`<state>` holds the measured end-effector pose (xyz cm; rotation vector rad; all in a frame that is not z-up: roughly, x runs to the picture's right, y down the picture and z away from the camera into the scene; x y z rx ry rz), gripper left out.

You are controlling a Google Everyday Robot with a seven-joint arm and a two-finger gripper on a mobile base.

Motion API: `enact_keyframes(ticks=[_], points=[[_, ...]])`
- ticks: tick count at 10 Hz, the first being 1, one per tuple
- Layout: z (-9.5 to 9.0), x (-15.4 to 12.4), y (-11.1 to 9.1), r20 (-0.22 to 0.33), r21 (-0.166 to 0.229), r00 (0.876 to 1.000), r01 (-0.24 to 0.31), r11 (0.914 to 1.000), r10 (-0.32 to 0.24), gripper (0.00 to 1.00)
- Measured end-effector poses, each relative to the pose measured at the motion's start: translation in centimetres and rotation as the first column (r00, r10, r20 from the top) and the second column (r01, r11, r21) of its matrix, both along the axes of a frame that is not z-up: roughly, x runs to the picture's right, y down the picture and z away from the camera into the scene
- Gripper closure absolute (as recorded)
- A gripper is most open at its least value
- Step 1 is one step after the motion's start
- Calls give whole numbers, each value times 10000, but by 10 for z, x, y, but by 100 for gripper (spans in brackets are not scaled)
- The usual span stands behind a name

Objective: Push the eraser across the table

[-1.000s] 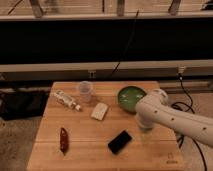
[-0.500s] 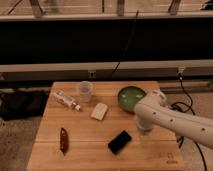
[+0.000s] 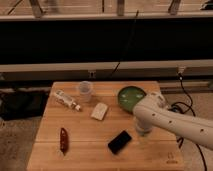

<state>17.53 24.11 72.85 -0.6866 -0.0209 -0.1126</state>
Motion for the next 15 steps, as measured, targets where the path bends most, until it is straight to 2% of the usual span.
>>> enact_keyframes(ticks=[2,4,6,9,10,15], points=[[-1,-2,3,9,-40,10000,6,10000,-6,46],[-1,-4,4,39,-68,10000,-13,10000,13,44],[5,-5,11,91,-204,10000,-10,9998,12,59],[16,-15,21,264,-322,9995,178,9993,-169,90],[19,-14,22,241,-355,9994,248,9991,-239,95],[35,-42,33,582,-598,9934,1019,9930,-985,97]])
